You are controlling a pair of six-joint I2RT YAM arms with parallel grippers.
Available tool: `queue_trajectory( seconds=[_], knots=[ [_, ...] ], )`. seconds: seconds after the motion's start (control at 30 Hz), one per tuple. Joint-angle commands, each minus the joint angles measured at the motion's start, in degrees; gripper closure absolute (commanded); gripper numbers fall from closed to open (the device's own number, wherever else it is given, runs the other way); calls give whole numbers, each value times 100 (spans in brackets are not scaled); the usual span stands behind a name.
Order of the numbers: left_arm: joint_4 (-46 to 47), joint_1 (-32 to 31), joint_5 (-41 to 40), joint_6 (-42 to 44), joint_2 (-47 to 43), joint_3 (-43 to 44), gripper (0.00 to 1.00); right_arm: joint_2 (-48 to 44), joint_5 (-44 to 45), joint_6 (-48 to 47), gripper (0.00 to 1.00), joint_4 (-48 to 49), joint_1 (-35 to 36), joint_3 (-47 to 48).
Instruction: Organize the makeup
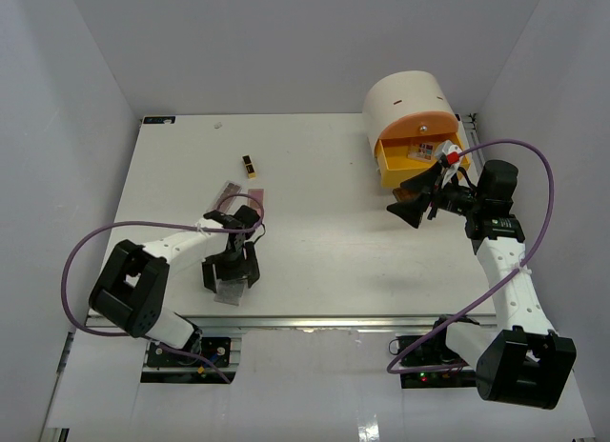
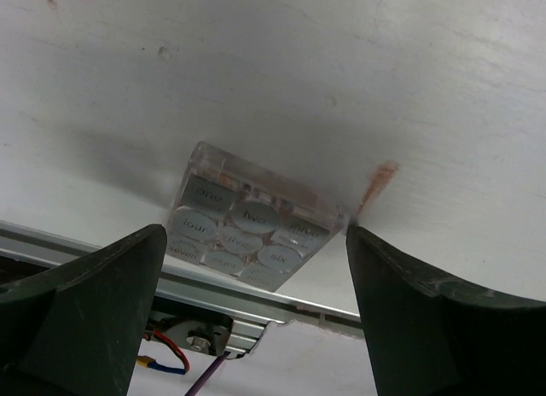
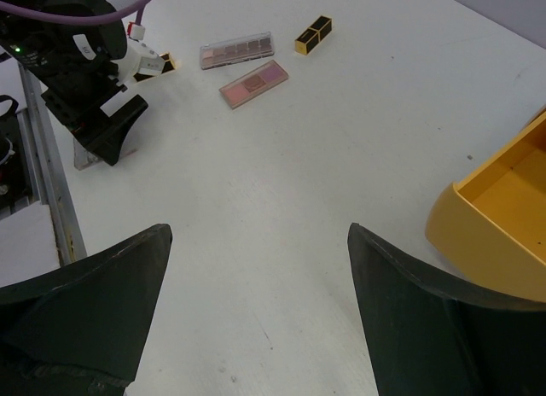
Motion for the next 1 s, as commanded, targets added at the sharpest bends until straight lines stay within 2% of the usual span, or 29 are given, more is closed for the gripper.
queue_trajectory(
  seconds=[0.0,0.2,0.47,0.53,0.63,0.77,0.97],
  knots=[
    [232,266,197,190,204,98,2,-73,-122,-173,10,-29,-37,11],
    [422,355,550,354,272,-27,4,-41,-114,-234,10,-44,-37,5],
    [589,372,999,462,-149,-377,28,-11,-105,-244,10,-47,-37,-6],
    [626,373,1032,449,-225,-418,30,-11,-98,-236,10,-38,-37,-7],
    [592,373,1213,419,-323,-402,25,-2,-105,-208,10,-29,-46,-16],
    [416,373,869,417,-349,-194,14,22,-107,-199,10,-29,-46,-16],
    [224,381,331,222,-367,-2,10,24,-108,-193,10,-29,-43,-19]
  ],
)
